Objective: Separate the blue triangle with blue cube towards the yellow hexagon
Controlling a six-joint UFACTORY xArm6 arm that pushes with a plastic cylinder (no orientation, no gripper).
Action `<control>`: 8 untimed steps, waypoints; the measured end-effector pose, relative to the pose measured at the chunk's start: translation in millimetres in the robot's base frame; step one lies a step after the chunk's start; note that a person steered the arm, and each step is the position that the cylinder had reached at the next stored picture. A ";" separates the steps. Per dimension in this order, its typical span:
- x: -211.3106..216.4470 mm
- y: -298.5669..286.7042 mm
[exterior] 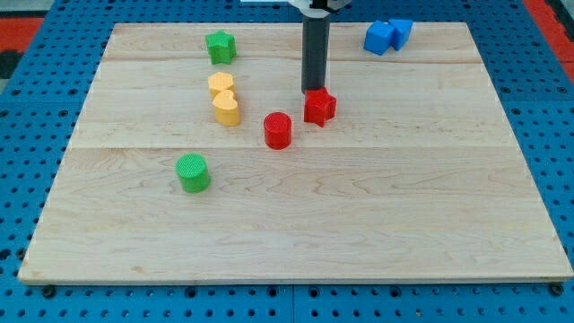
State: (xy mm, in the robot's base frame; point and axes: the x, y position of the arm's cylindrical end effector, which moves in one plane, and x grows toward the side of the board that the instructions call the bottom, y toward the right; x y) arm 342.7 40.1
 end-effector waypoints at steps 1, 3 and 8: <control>23.2 30.4; 65.8 3.3; 106.7 -74.1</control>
State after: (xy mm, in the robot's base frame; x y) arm 449.5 -34.1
